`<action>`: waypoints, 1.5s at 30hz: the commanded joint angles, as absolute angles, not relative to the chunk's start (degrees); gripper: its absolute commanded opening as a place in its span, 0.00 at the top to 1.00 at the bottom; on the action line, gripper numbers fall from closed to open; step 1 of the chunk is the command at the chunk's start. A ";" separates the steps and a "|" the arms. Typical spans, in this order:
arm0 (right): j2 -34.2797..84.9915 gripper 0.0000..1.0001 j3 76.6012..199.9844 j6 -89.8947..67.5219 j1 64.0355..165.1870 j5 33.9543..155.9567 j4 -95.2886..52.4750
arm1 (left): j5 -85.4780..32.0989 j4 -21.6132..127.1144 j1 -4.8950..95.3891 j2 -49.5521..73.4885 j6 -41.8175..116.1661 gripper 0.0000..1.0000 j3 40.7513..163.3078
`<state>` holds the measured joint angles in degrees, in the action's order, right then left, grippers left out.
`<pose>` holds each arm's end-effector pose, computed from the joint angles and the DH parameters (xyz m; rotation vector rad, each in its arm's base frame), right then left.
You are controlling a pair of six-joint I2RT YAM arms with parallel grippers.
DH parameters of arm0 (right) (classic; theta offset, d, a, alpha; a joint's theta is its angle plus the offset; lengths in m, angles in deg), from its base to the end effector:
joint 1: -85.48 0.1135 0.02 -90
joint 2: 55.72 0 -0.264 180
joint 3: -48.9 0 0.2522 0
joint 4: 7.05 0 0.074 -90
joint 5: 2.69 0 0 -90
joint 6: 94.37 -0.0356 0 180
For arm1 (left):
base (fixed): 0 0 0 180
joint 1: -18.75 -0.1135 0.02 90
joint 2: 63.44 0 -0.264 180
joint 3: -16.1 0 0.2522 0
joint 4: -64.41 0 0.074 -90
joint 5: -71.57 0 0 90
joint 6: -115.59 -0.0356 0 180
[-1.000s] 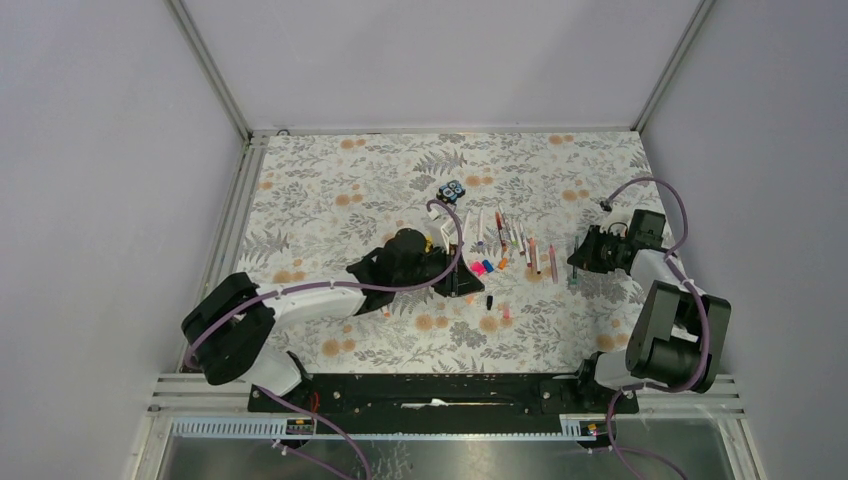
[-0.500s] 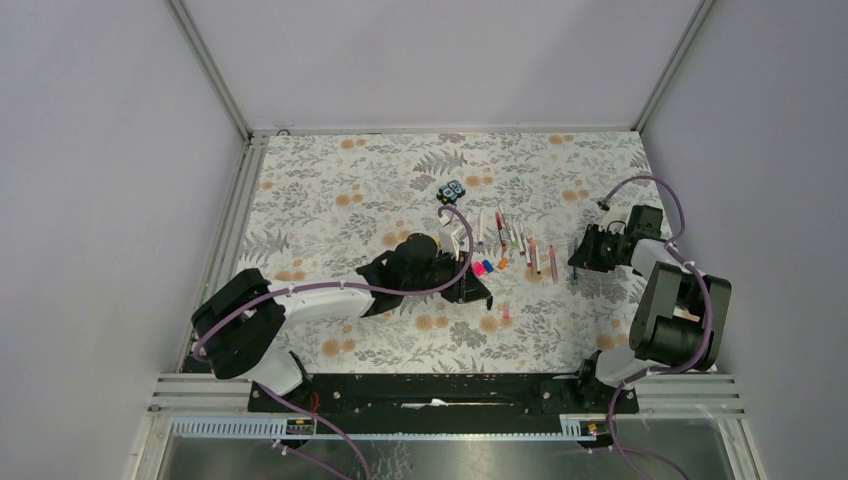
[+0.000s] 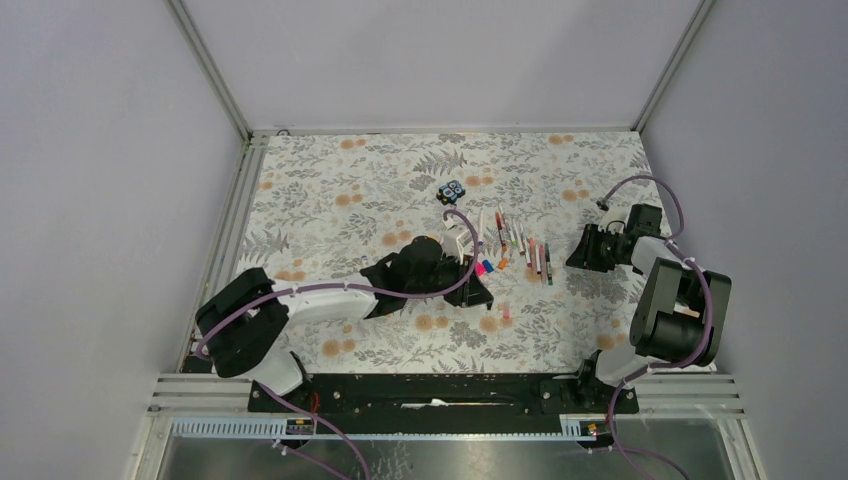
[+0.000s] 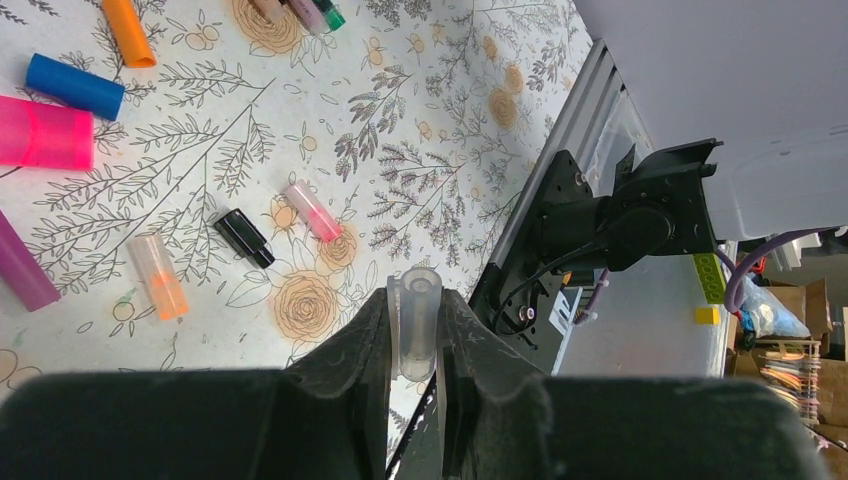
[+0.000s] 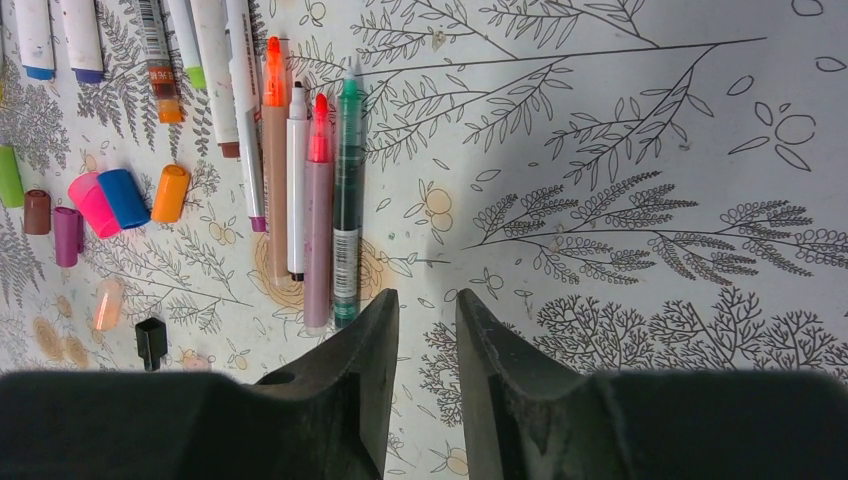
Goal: Open the pen caps
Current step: Place the pen at the center of the board, then place the pen cap at the center of the board.
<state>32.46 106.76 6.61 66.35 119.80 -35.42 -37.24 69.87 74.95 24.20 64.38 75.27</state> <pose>0.2740 -0.0748 0.1612 -0.0252 2.4376 0.5068 0.1740 -0.2806 0.2150 0.5766 2.1577 -1.3316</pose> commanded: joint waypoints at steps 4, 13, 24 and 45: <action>32.67 0.64 108.63 8.02 66.22 120.70 -36.25 | -35.96 70.95 76.26 25.10 62.46 1.00 78.86; 32.87 0.63 108.81 8.37 66.17 121.19 -36.71 | -34.94 68.76 78.33 26.82 61.16 0.99 81.49; 32.69 0.61 108.94 8.90 66.23 121.31 -37.02 | -31.09 63.71 84.01 34.82 61.22 0.99 89.93; 32.20 0.59 108.83 9.60 66.17 121.92 -37.51 | -15.86 34.84 87.57 57.48 61.80 0.93 116.36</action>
